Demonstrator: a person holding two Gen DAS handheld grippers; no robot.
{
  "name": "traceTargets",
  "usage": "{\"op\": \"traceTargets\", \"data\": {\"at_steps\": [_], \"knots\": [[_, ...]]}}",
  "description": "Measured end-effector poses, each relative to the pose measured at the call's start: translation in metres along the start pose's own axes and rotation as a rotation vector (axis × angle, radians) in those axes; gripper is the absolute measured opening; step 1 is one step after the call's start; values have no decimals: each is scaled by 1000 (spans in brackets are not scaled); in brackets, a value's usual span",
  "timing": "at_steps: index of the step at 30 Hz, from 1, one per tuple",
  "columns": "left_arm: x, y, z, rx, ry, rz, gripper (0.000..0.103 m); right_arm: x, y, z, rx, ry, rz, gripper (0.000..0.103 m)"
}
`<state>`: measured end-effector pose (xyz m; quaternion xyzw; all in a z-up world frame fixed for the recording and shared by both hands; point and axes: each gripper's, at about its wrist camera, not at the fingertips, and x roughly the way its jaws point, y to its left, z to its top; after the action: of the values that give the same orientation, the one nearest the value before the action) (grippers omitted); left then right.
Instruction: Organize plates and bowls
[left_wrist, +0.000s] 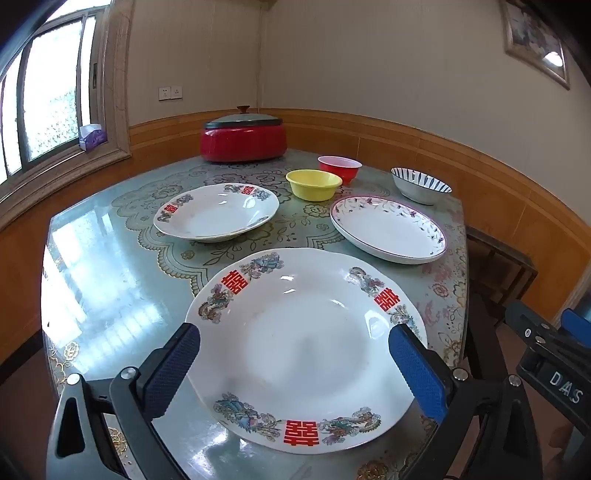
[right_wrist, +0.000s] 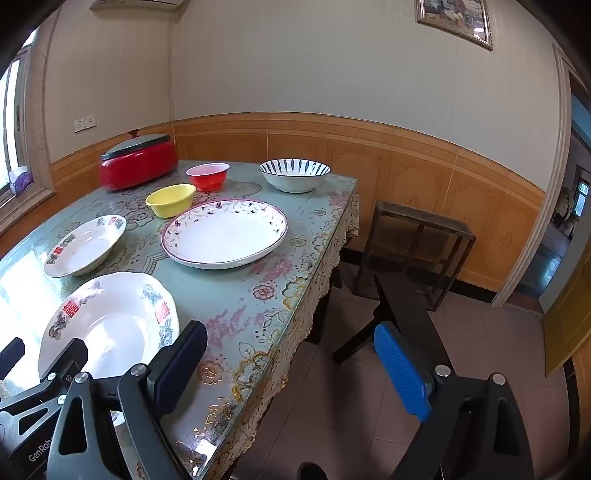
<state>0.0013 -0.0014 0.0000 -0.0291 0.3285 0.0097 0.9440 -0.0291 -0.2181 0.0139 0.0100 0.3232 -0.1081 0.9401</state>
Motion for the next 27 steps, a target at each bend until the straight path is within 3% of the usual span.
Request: {"op": "traceTargets", "data": {"at_steps": [27], "knots": [[-5,-6,-1,0,-16,-28,103,5,1,0,-3,8,17,93]]}}
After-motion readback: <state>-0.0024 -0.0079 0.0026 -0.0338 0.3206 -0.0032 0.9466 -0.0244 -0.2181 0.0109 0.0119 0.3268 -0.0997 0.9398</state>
